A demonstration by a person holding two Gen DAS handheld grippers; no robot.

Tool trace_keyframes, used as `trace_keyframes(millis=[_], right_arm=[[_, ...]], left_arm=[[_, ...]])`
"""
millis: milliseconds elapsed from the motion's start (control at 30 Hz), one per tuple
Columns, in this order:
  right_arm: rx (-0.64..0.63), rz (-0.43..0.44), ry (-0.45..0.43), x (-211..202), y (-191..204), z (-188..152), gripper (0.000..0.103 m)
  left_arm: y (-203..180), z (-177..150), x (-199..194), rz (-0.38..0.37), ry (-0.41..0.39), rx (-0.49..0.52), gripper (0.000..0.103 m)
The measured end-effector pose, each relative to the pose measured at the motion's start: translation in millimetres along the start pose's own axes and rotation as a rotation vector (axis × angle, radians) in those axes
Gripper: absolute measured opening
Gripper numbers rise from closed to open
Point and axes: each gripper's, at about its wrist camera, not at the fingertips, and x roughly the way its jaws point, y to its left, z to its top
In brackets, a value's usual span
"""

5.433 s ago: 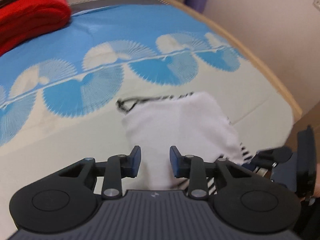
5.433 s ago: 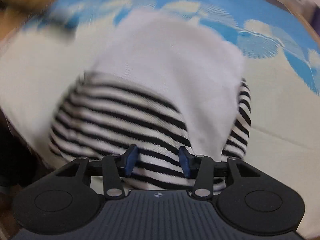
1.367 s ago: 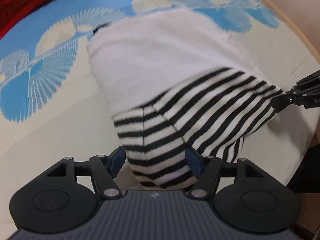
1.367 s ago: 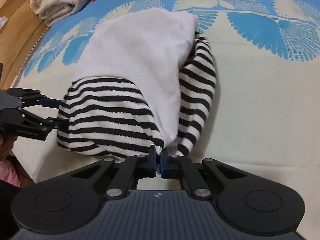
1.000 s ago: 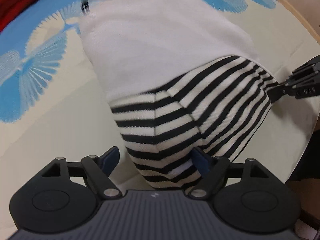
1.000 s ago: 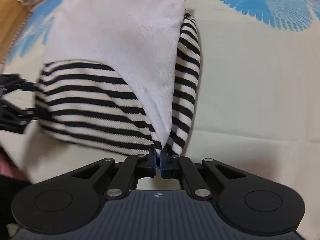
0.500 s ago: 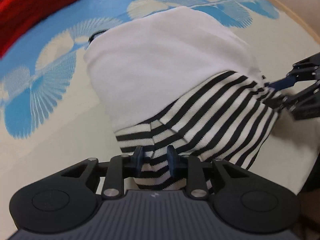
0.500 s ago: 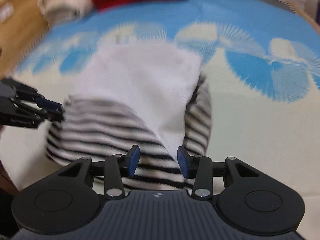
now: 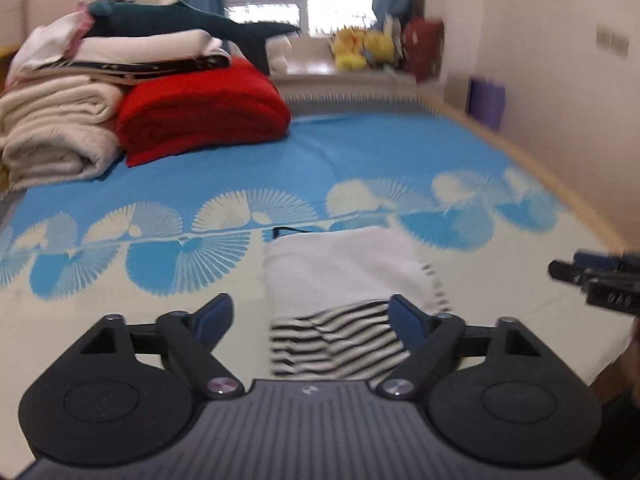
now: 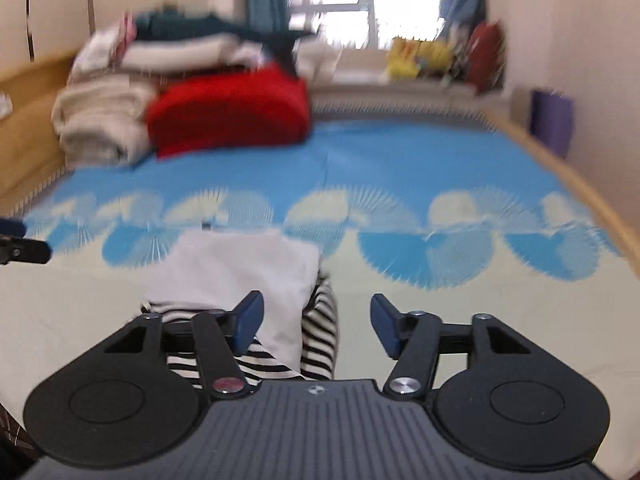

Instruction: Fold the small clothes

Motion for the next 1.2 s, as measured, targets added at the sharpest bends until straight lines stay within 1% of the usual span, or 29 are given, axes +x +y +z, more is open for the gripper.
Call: trace_keyframes(millis=[33,67,100,133,167,200,233,300,333,367,400,467,533,567,600,633,667,700,733,833,900,933,967,1033,1067,1133,1200], right_arm=[[0.029,-0.006,-0.022,-13,0,-4,0.063],[0.058,-0.007,-0.037,-24,1,-10,0.065],[0.076,-0.011,-0.042,-31,2,-14,0.065],[0.086,-0.020,-0.037,-37,4,-18,0.065],[0.088,-0.032,-0.023,-42,7,-21,0.065],[0.083,-0.040,-0.010,-48,8,-21,0.065],[0.075,-0.044,-0.008,-54,13,-17,0.065],[0.042,-0.035,-0.035,-75,26,-10,0.066],[0.017,-0.039,-0.041,-82,31,-6,0.069],[-0.010,-0.049,-0.042,-87,36,-2,0.072],[-0.028,-0.055,-0.045,-91,40,1,0.073],[-0.033,-0.031,-0.057,-97,42,5,0.076],[-0.016,-0.005,-0.065,-96,37,0,0.081],[0.003,0.001,-0.063,-90,32,-7,0.081],[0.034,-0.002,-0.044,-80,25,-16,0.081],[0.065,-0.023,0.010,-67,20,-22,0.081],[0.092,-0.057,0.078,-53,17,-24,0.075],[0.122,-0.074,0.103,-45,13,-23,0.073],[0.154,-0.070,0.108,-41,11,-21,0.073],[0.232,-0.055,0.138,-32,8,-15,0.078],[0.253,-0.031,0.178,-26,14,-13,0.078],[0.228,-0.018,0.179,-24,21,-13,0.079],[0.176,-0.014,0.173,-23,28,-12,0.081],[0.050,-0.045,0.178,-22,45,-15,0.082],[0.007,-0.047,0.177,-22,50,-16,0.082],[-0.059,-0.033,0.151,-26,58,-18,0.082],[-0.089,-0.039,0.144,-26,60,-21,0.083]], left_arm=[[-5,-11,-9,0.003,-0.019,-0.046,0.101],[-11,-25,-15,0.003,-0.044,-0.090,0.101],[-19,-39,-17,0.003,-0.039,-0.100,0.101],[-27,-48,-14,0.015,0.005,-0.075,0.100],[-37,-52,-12,0.033,0.043,-0.050,0.097],[-43,-54,-15,0.042,0.035,-0.049,0.097],[-46,-56,-20,0.041,0.003,-0.054,0.097],[-53,-59,-26,0.044,-0.022,-0.016,0.097],[-55,-62,-26,0.068,-0.026,-0.008,0.098],[-54,-61,-24,0.088,-0.026,-0.015,0.098],[-53,-60,-24,0.086,-0.021,-0.037,0.098],[-49,-59,-20,0.071,-0.005,-0.071,0.099],[-49,-59,-14,0.119,0.007,-0.061,0.101],[-50,-60,-10,0.146,0.018,-0.045,0.101],[-49,-61,-6,0.159,0.033,-0.034,0.101],[-48,-62,-1,0.164,0.049,-0.027,0.101],[-46,-63,3,0.165,0.064,-0.027,0.101],[-45,-64,7,0.165,0.080,-0.036,0.101],[-42,-65,12,0.163,0.099,-0.053,0.101],[-34,-66,23,0.174,0.145,-0.106,0.101],[-32,-66,28,0.177,0.167,-0.137,0.101],[-31,-66,30,0.176,0.175,-0.151,0.101],[-31,-66,31,0.174,0.182,-0.161,0.101],[-32,-65,32,0.164,0.189,-0.175,0.101],[-33,-64,32,0.157,0.189,-0.184,0.101],[-34,-63,32,0.145,0.190,-0.196,0.102],[-37,-63,34,0.140,0.193,-0.198,0.102]])
